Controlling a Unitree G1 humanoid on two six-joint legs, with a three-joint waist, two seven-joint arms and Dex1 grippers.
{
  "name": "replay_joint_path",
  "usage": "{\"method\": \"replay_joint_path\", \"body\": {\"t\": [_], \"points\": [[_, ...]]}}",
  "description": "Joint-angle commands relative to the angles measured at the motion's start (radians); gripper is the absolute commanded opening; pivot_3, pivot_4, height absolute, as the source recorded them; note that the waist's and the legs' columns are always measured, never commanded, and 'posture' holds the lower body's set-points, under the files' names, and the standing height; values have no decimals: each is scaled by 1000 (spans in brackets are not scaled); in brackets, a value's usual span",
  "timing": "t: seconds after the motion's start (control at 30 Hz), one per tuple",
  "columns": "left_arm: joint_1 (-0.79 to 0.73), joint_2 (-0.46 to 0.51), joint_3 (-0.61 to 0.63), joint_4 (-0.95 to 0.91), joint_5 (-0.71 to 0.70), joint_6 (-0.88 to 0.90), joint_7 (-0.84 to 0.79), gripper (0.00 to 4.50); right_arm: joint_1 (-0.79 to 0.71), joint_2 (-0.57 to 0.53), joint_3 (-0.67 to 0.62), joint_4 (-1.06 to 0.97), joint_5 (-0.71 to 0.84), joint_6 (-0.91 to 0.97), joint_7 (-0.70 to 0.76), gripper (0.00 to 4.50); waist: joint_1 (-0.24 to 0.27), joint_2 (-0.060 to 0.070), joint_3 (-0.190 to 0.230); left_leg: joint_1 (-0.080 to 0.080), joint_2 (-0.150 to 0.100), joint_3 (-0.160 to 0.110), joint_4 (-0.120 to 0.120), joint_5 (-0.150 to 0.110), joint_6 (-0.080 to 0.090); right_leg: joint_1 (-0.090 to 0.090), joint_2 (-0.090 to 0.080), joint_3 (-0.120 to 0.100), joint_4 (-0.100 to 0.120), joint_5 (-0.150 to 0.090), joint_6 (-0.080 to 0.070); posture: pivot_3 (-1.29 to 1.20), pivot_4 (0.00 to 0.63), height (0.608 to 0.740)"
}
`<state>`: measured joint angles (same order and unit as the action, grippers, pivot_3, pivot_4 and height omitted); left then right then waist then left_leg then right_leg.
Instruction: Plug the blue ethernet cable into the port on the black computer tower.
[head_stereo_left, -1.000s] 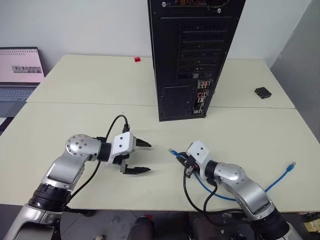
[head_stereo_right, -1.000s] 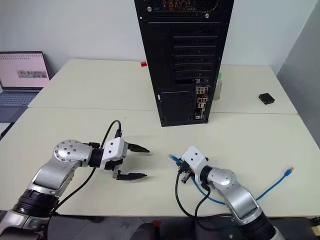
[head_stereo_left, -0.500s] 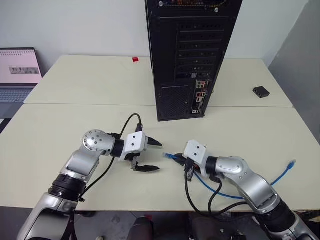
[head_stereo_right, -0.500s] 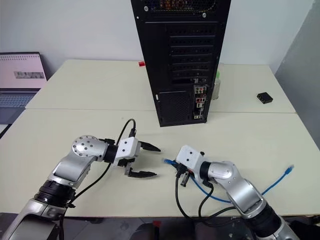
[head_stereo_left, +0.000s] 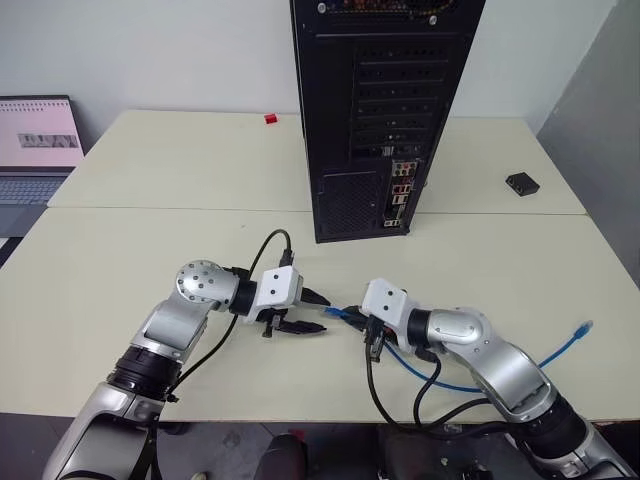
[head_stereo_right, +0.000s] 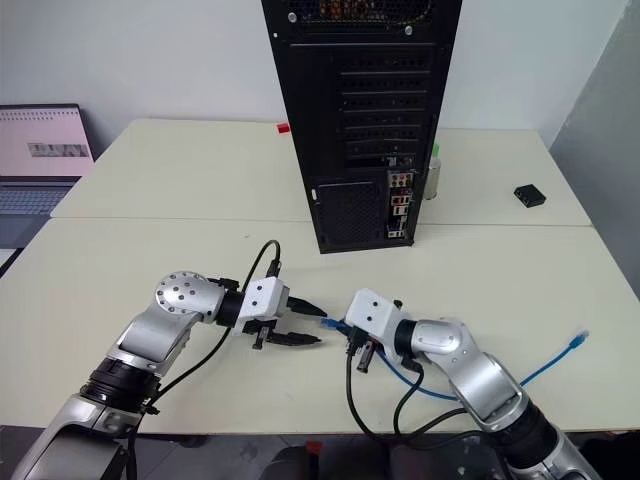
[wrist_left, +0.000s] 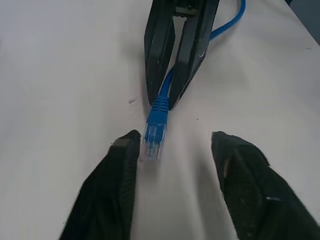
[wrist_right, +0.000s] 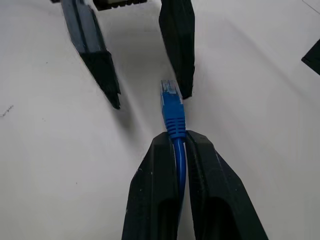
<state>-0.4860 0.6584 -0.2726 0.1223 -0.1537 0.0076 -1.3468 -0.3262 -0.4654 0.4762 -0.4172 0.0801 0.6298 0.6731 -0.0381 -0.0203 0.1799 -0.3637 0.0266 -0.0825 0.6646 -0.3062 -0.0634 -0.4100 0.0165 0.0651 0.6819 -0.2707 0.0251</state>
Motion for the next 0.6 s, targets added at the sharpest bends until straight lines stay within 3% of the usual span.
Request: {"method": "replay_joint_path", "body": {"t": [0.03,0.2,0.6], "points": [[-17,-3,-4,3,11,-34,-6,1232,-22,4,3,-41,-15,-22,6,18,0,0,0,0,0,0,0,0,0,0,0,0,0,0,0,0,150,740],[-19,-7,-6,16,23,-53,-5,253,-28,6,4,-43,-26,-30,11,16,0,0,0,0,0,0,0,0,0,0,0,0,0,0,0,0,150,740],[-10,-4,-8,28,33,-90,-5,253,-45,-9,-2,-46,-32,-32,32,9,1,0,0,0,0,0,0,0,0,0,0,0,0,0,0,0,150,740]]}}
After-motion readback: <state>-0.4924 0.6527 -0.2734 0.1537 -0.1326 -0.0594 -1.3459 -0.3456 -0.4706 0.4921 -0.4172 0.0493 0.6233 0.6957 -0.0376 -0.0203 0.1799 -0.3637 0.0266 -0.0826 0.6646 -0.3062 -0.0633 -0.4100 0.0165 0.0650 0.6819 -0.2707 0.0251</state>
